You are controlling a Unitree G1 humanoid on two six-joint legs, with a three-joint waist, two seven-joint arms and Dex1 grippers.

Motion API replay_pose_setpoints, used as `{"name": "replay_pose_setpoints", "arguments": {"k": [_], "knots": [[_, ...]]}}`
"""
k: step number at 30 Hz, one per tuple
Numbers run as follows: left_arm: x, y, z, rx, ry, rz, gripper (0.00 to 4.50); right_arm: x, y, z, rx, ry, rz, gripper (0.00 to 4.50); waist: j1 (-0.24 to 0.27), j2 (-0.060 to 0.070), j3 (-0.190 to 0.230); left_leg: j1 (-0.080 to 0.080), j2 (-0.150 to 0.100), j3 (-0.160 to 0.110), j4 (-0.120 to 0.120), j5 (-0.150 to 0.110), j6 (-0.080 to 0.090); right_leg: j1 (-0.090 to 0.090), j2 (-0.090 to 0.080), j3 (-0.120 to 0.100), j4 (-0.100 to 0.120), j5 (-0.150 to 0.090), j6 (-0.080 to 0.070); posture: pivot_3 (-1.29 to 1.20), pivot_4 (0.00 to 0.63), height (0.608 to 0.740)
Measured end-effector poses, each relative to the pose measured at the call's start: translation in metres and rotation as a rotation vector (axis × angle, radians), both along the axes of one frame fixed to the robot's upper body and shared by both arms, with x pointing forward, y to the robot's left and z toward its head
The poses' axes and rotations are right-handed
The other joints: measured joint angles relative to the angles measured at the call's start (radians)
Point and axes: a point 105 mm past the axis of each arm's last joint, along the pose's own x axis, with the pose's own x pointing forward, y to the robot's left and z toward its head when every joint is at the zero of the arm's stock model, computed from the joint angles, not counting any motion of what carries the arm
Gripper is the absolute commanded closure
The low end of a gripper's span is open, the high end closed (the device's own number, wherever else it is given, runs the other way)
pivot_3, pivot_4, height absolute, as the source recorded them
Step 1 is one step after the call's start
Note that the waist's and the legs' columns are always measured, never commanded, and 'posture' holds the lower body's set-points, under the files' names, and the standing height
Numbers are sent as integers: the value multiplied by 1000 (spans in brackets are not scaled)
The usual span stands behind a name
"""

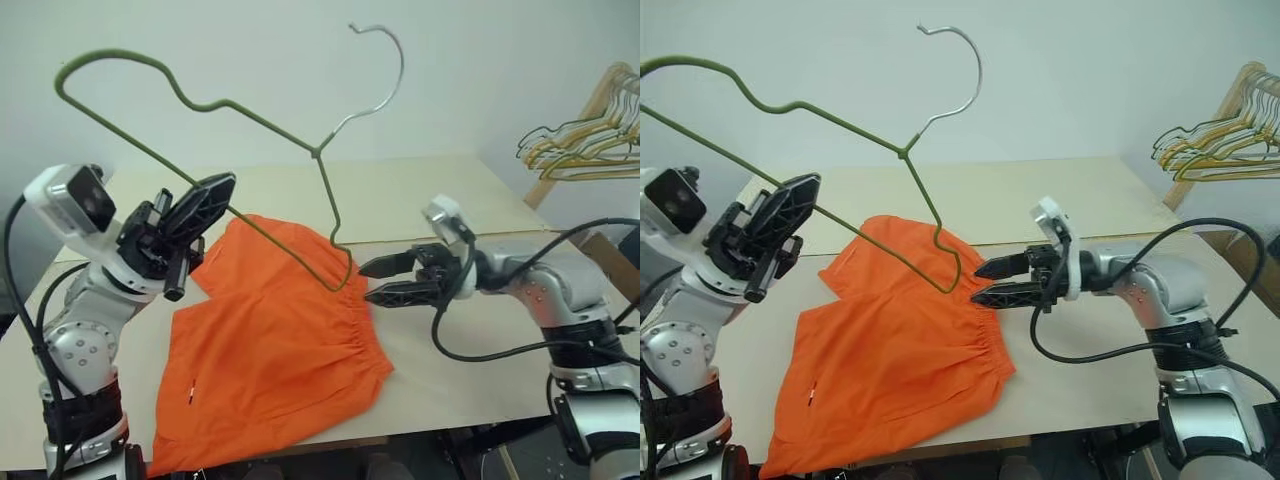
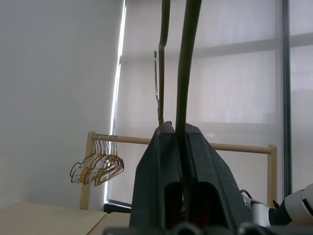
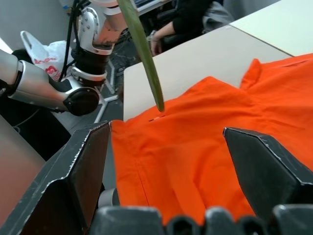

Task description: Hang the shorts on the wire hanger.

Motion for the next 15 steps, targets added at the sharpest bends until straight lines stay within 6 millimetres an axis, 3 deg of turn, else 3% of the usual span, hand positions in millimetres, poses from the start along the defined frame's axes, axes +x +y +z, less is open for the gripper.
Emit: {"name": "replay_pose_setpoints", "arguments": {"k": [6,13,15], "knots": [[3,-5,-4,6,6,6,4500,1,14,3,-12,-11,3,215,0,0,0,0,0,0,0,0,0,0,0,0,0,0,0,44,0,740],[3,-7,-5,-3,-1,5,4500,-3,18,4,-19,-4,22,215,-1,0,0,0,0,0,0,-1,1,0,0,0,0,0,0,37,0,740],[3,-8,-6,-5,0,2,4500,-3,20,5,-15,-4,27,575,-1,0,0,0,0,0,0,-1,1,0,0,0,0,0,0,38,0,740]]}}
